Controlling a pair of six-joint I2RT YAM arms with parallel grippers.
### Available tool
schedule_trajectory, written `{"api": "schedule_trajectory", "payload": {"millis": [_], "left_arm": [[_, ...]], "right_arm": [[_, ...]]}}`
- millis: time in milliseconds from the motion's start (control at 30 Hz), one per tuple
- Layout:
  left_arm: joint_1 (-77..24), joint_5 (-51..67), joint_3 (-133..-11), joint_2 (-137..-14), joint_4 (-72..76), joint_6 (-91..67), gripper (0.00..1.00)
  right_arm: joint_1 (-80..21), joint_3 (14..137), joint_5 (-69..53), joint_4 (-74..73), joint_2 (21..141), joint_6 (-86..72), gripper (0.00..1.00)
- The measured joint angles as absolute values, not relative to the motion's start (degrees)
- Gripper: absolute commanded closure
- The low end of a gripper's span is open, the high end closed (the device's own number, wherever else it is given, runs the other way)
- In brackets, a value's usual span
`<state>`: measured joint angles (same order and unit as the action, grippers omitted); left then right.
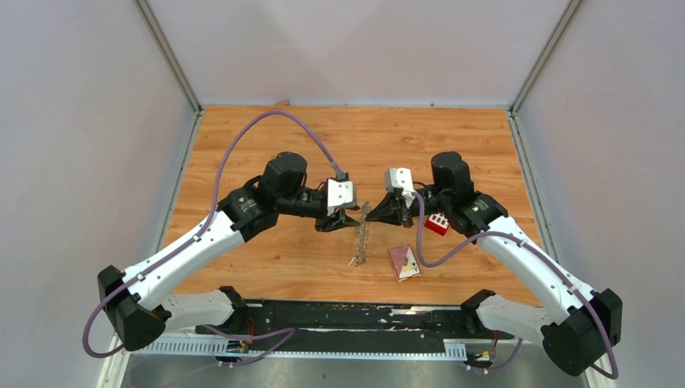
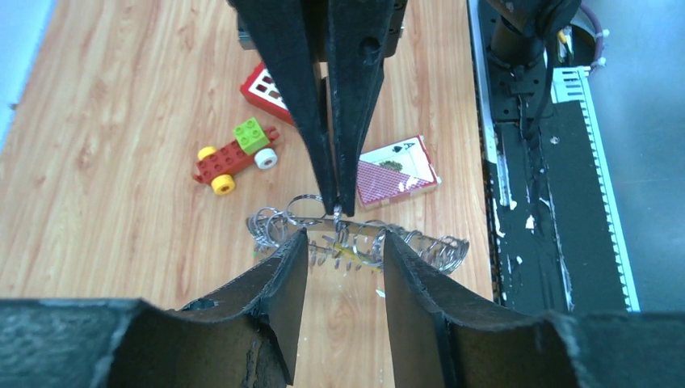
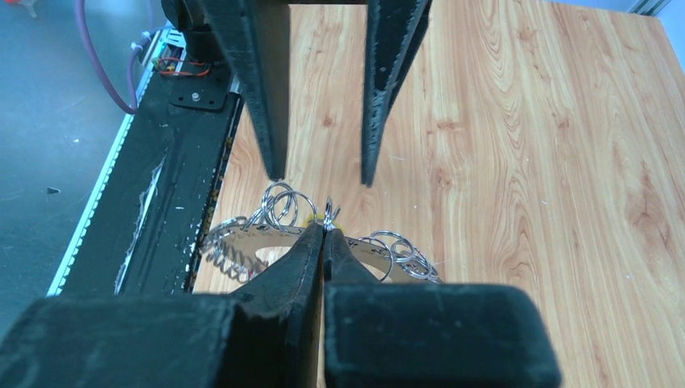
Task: Put the keys on the keyring
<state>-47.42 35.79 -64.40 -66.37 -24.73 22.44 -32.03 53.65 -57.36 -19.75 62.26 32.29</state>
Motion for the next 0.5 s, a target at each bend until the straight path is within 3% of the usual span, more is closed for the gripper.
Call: {"api": "schedule_trajectory", "payload": {"millis": [500], "left_arm": [[-41.2,49.1,-58.4,-65.7,-12.2,20.4,0.6]], "right_arm": [[-29.8,53.8,-64.2,-16.0,61.6,27.0,1.0]]}}
